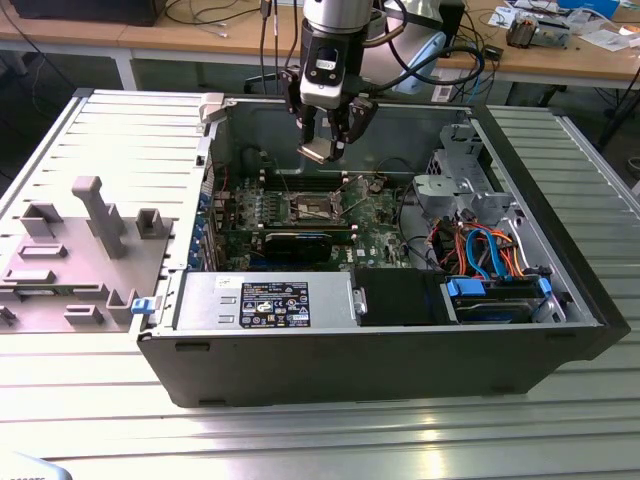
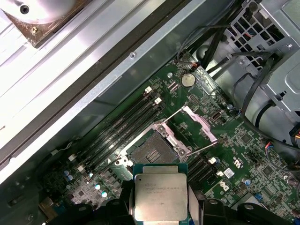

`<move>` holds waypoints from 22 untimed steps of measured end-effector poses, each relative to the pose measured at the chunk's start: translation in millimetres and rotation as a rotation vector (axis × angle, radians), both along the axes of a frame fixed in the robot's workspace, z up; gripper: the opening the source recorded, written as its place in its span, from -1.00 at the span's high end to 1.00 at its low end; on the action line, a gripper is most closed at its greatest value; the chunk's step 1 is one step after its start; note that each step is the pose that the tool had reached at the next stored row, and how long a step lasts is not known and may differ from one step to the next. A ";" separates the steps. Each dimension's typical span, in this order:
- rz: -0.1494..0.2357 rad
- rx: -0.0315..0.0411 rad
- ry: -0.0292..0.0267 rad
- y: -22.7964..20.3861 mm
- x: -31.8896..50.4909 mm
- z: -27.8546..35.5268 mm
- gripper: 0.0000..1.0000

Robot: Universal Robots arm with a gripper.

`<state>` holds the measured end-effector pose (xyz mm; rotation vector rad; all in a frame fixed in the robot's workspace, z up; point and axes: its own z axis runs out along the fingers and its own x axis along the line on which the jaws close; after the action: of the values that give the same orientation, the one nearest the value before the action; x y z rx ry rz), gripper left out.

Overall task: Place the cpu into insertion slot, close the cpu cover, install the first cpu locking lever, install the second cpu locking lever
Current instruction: 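Place the cpu into insertion slot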

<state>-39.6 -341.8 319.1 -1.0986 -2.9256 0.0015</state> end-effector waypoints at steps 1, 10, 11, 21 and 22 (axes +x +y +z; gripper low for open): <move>0.000 0.0000 0.0000 0.0 0.0 0.0 -0.09; -0.005 0.0000 0.0000 0.0 0.0 0.0 -0.09; -0.005 0.0000 0.0000 0.0 0.0 0.0 -0.09; -0.012 0.0000 0.0000 0.0 0.0 -0.1 -0.09; -0.012 0.0000 0.0000 0.0 0.0 0.0 -0.09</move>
<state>-39.6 -341.7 319.1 -1.1162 -2.9189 0.0013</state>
